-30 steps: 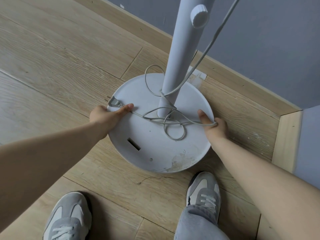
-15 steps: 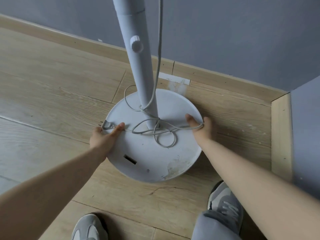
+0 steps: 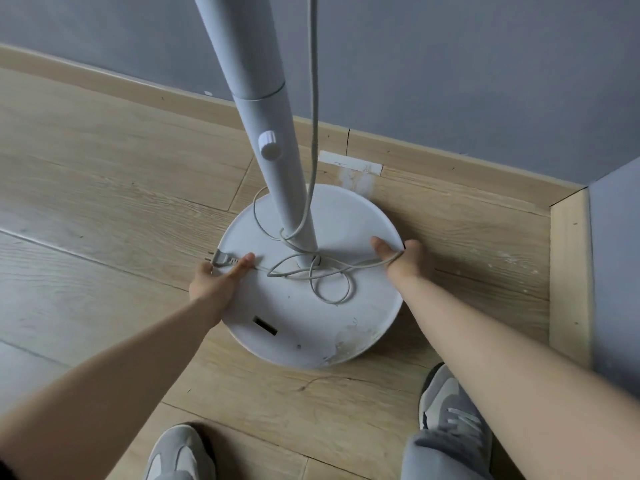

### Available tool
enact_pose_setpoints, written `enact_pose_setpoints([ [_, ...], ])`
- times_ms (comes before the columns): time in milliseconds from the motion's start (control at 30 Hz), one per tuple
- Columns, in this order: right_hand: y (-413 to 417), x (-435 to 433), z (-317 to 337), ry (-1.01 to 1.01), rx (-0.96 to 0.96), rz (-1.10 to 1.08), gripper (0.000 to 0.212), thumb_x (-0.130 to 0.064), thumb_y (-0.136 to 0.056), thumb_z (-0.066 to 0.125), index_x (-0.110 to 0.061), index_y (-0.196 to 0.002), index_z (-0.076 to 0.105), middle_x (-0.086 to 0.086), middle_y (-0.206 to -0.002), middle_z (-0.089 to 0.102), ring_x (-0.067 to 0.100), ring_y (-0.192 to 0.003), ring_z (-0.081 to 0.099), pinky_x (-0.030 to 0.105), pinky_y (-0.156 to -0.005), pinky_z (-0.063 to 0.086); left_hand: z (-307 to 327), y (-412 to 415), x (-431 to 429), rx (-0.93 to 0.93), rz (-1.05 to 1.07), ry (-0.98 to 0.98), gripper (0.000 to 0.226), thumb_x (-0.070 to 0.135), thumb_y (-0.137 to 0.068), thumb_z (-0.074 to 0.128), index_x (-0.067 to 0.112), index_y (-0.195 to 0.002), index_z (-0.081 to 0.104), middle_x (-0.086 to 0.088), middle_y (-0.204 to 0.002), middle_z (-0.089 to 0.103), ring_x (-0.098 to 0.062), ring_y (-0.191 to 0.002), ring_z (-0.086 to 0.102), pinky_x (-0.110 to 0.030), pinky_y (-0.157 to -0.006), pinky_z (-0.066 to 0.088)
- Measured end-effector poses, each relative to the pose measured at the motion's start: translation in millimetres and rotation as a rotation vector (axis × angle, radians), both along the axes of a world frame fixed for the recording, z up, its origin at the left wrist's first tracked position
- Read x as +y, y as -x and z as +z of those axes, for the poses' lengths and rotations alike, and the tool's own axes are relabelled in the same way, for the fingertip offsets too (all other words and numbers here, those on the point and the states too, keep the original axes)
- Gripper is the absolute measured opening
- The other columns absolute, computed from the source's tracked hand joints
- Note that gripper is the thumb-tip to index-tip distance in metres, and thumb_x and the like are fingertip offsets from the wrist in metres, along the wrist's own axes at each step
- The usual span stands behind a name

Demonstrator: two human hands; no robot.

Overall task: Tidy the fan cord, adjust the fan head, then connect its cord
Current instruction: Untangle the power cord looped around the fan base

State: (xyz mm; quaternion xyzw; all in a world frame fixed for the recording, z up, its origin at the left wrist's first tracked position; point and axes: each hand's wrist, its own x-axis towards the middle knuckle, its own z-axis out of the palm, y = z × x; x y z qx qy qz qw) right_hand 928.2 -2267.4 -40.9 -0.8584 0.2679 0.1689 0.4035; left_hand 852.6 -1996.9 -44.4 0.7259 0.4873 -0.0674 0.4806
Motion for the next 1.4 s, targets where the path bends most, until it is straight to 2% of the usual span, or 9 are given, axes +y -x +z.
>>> enact_pose_setpoints([
  [67, 2, 1, -1, 0.011, 0.006, -0.014, 0.064, -0.060, -0.073, 0.066, -0.003, -0.101, 0.062, 0.016, -0.105, 0.066, 0.035, -0.097, 0.062, 0.041, -0.082, 0.051, -3, 2, -1, 0.005, -0.001, -0.043, 0.075, 0.057, -0.066, 0.077, 0.012, -0.122, 0.056, -0.010, -0.121, 0.062, -0.031, -0.108, 0.060, -0.038, -0.091, 0.049],
  [167, 3, 2, -2, 0.025, -0.007, -0.038, 0.064, -0.059, -0.072, 0.068, -0.001, -0.099, 0.062, 0.016, -0.105, 0.067, 0.034, -0.095, 0.063, 0.040, -0.077, 0.052, -5, 5, -4, -0.005, -0.005, -0.128, 0.067, 0.059, -0.067, 0.076, 0.009, -0.110, 0.062, -0.013, -0.112, 0.066, -0.032, -0.103, 0.062, -0.037, -0.085, 0.048],
  [300, 2, 2, 1, 0.024, 0.027, -0.061, 0.066, -0.055, -0.075, 0.069, -0.001, -0.111, 0.058, 0.017, -0.117, 0.062, 0.034, -0.105, 0.060, 0.032, -0.073, 0.040, -8, 4, -5, 0.045, 0.005, -0.197, 0.081, 0.067, -0.056, 0.077, 0.000, -0.100, 0.063, -0.021, -0.108, 0.063, -0.037, -0.094, 0.062, -0.044, -0.086, 0.053],
  [433, 6, 3, 2, 0.020, 0.078, -0.093, 0.068, -0.055, -0.074, 0.071, -0.001, -0.112, 0.057, 0.016, -0.118, 0.062, 0.035, -0.106, 0.060, 0.033, -0.074, 0.044, -13, 1, -4, 0.107, -0.012, -0.227, 0.080, 0.070, -0.051, 0.076, 0.005, -0.095, 0.062, -0.019, -0.108, 0.061, -0.037, -0.091, 0.062, -0.049, -0.086, 0.053],
  [633, 10, 2, 1, -0.034, 0.081, -0.117, 0.072, -0.053, -0.073, 0.072, 0.003, -0.115, 0.056, 0.018, -0.121, 0.061, 0.035, -0.107, 0.060, 0.033, -0.075, 0.044, -15, 0, -2, 0.136, -0.005, -0.223, 0.079, 0.070, -0.049, 0.077, 0.009, -0.098, 0.064, -0.016, -0.109, 0.063, -0.036, -0.092, 0.062, -0.047, -0.087, 0.053],
  [767, 11, 3, -2, -0.003, 0.063, -0.113, 0.076, -0.059, -0.069, 0.072, 0.001, -0.113, 0.056, 0.018, -0.120, 0.061, 0.036, -0.107, 0.060, 0.039, -0.085, 0.051, -15, 1, -3, 0.121, -0.008, -0.227, 0.075, 0.066, -0.052, 0.078, 0.009, -0.099, 0.065, -0.016, -0.108, 0.064, -0.035, -0.091, 0.063, -0.045, -0.086, 0.054],
  [933, 11, 2, -2, 0.005, 0.068, -0.119, 0.076, -0.059, -0.069, 0.072, 0.000, -0.114, 0.056, 0.018, -0.120, 0.061, 0.037, -0.108, 0.059, 0.041, -0.087, 0.051, -15, 1, -2, 0.112, -0.015, -0.208, 0.086, 0.074, -0.043, 0.075, 0.011, -0.100, 0.064, -0.014, -0.109, 0.062, -0.033, -0.091, 0.062, -0.046, -0.087, 0.054],
  [1067, 11, 2, -2, -0.014, 0.062, -0.106, 0.075, -0.057, -0.071, 0.071, 0.000, -0.117, 0.053, 0.018, -0.123, 0.059, 0.037, -0.110, 0.058, 0.043, -0.089, 0.050, -17, 1, -3, 0.115, -0.029, -0.221, 0.086, 0.074, -0.045, 0.076, 0.011, -0.102, 0.061, -0.014, -0.110, 0.061, -0.035, -0.095, 0.061, -0.048, -0.087, 0.053],
  [1400, 10, -2, -6, -0.045, 0.043, -0.067, 0.055, -0.051, -0.077, 0.067, -0.006, -0.105, 0.057, 0.015, -0.113, 0.062, 0.036, -0.100, 0.061, 0.047, -0.087, 0.052, -20, 3, -2, 0.115, -0.046, -0.259, 0.103, 0.087, -0.028, 0.059, 0.015, -0.101, 0.061, -0.014, -0.108, 0.063, -0.036, -0.099, 0.061, -0.049, -0.089, 0.053],
])
